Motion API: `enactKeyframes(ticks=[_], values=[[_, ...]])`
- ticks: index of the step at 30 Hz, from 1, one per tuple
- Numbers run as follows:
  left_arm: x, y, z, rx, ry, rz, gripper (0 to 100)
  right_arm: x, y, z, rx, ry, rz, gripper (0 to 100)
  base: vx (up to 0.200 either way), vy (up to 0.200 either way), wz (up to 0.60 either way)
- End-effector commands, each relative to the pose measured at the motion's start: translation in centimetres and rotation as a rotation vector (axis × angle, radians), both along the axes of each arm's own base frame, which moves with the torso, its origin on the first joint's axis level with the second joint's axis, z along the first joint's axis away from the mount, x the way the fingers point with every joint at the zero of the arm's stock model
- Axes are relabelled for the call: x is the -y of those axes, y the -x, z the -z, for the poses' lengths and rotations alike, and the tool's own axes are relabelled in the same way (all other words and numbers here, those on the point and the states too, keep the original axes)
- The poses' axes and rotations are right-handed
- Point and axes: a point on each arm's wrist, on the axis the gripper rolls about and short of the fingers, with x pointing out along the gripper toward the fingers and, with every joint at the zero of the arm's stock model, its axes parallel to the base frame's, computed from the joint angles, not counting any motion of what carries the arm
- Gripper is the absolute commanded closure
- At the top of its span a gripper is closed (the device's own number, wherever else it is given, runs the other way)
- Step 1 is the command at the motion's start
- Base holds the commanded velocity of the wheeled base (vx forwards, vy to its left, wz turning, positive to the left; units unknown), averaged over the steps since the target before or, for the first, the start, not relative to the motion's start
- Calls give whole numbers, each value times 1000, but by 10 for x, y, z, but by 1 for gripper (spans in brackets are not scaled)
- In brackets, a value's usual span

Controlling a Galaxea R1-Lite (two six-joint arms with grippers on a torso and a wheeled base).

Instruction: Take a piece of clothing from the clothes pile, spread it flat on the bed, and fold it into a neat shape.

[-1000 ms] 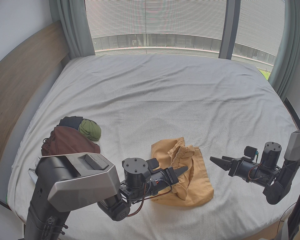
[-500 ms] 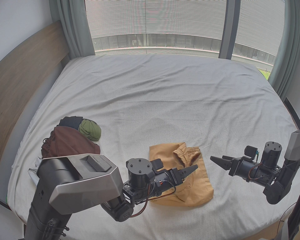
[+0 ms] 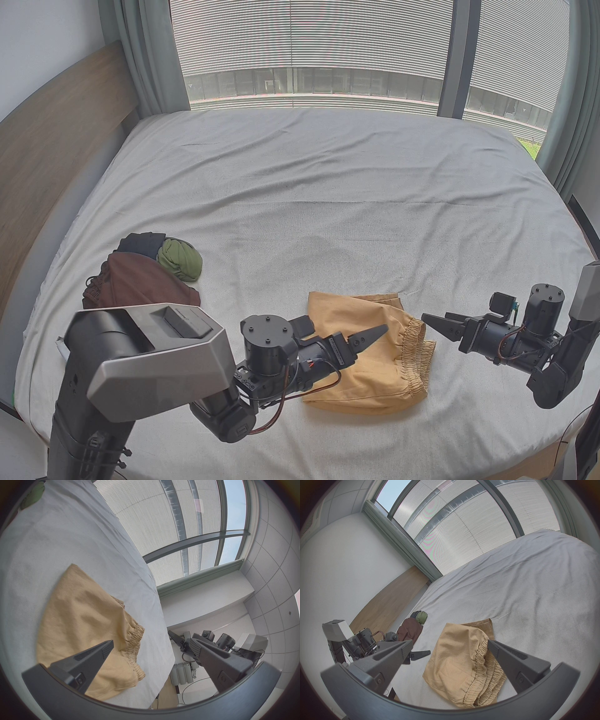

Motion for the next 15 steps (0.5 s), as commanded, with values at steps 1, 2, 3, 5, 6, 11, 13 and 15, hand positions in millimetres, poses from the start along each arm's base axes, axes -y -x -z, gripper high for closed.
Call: enactKeyframes(ticks=[1, 2, 3, 5, 6, 11, 13, 15], values=[[-24, 0, -20, 11, 6, -45, 0, -1, 1, 2, -9, 2, -4, 0, 0, 0, 0], [-30, -1, -25, 17, 8, -53, 0, -1, 1, 2, -9, 2, -4, 0, 0, 0, 0], [-37, -2, -30, 25, 9, -64, 0, -1, 1, 2, -11, 2, -5, 0, 0, 0, 0], [-48, -4, -40, 46, 13, -89, 0, -1, 1, 2, -11, 2, -5, 0, 0, 0, 0], [-54, -5, -45, 56, 15, -101, 0, -1, 2, 2, -11, 2, -7, 0, 0, 0, 0], [-81, 2, -72, 94, 36, -113, 0, -2, 2, 2, -11, 2, -10, 0, 0, 0, 0], [-95, 9, -84, 113, 48, -107, 0, -2, 2, 2, -11, 2, -10, 0, 0, 0, 0], [-111, 18, -98, 143, 67, -101, 0, -2, 3, 2, -11, 2, -10, 0, 0, 0, 0]])
